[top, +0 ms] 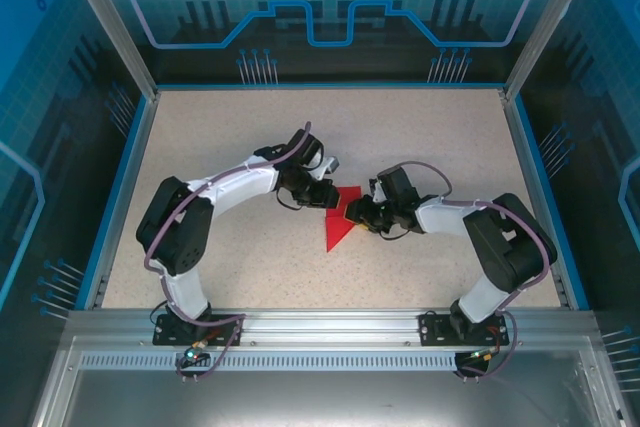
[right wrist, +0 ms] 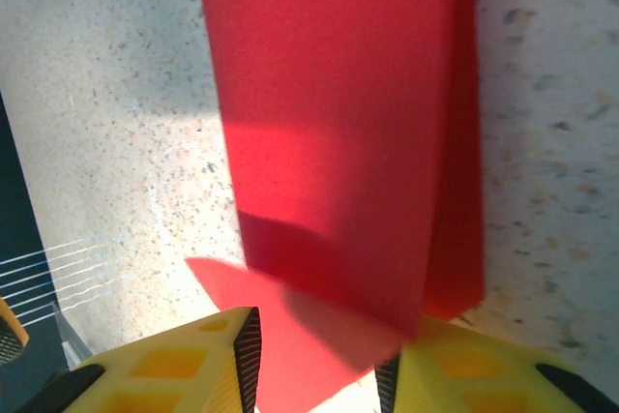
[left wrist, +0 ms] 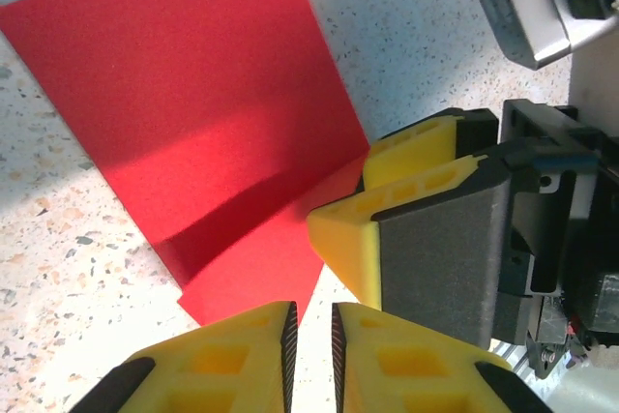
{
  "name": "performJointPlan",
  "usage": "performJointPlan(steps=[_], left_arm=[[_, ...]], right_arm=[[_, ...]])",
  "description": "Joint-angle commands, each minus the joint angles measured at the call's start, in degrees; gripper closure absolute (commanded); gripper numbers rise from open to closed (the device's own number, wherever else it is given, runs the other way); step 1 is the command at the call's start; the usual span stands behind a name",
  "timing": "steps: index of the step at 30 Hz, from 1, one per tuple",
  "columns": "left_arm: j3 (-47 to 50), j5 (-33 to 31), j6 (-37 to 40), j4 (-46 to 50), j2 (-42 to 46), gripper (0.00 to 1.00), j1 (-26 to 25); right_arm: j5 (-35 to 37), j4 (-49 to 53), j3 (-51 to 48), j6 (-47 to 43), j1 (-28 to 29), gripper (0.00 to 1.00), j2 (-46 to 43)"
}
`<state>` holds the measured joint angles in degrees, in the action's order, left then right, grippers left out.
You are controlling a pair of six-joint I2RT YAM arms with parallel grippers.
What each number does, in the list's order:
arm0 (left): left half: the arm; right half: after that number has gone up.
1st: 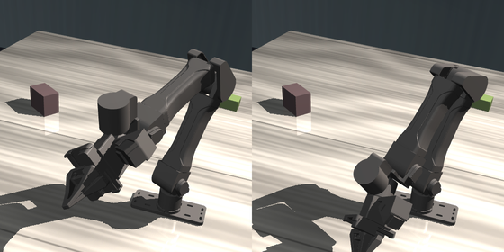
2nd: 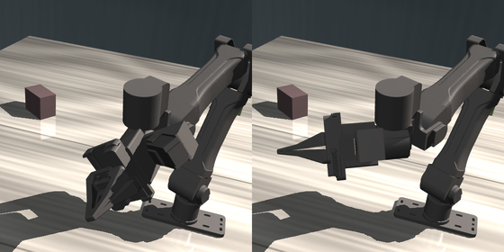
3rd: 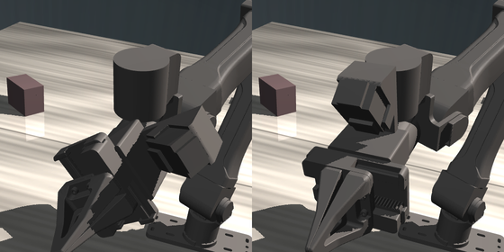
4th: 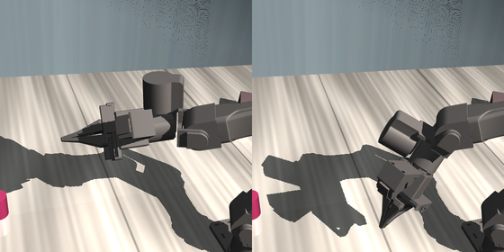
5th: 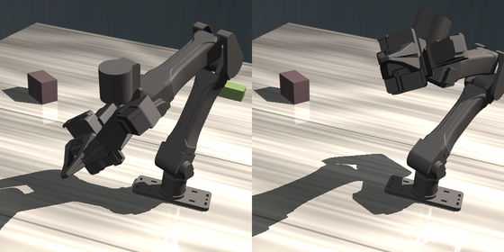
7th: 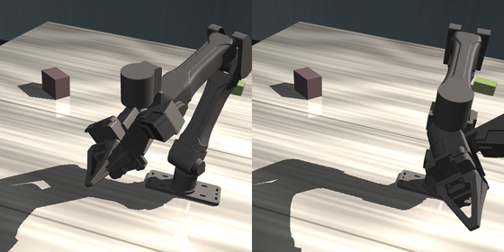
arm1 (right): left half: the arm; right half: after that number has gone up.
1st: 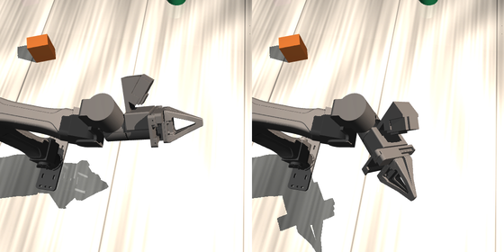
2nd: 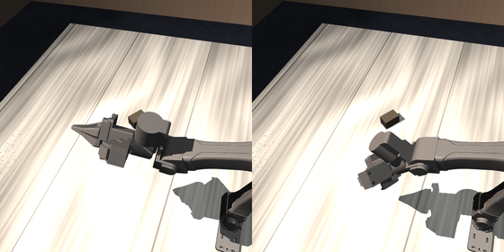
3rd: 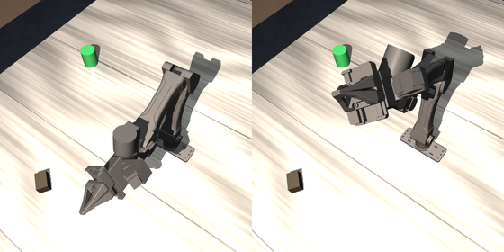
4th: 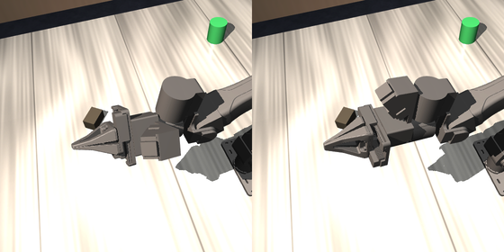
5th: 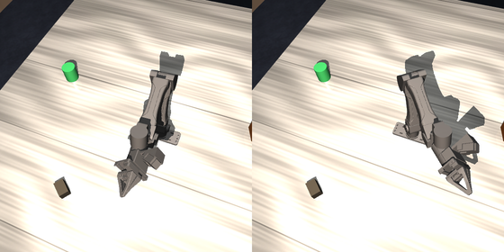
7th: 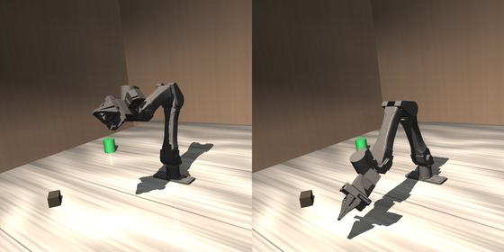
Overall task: Fold a paper plane with a square sheet of paper (pick it up from the middle)
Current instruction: Fourth fold the wing at the center of the table.
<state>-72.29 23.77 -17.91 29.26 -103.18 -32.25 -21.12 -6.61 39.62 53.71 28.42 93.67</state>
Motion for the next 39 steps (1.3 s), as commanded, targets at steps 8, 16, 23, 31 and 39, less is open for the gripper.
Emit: performJointPlan(steps=[8,16,23,31,39], left_arm=[[8.02,-1.23,-3.49,-2.88,7.59,0.77,-0.27],[14.52,-6.72,-7.71,-7.04,11.07,0.65,-6.24],[15.1,-18.2,-10.53,-8.17,9.09,0.58,-13.05],[13.58,-28.71,-11.27,-7.12,5.61,0.56,-17.4],[13.28,-35.89,-13.94,-8.73,3.63,0.55,-21.1]], right_arm=[[-0.46,6.48,6.06,-10.19,1.88,0.74,2.79],[-0.19,8.11,7.68,-10.56,2.12,0.84,4.45],[-2.42,4.52,6.92,-6.34,2.16,0.89,4.39],[-4.01,2.57,6.75,-4.4,1.99,0.91,5.12],[-4.36,3.38,6.89,-4.18,1.59,0.91,5.2]])
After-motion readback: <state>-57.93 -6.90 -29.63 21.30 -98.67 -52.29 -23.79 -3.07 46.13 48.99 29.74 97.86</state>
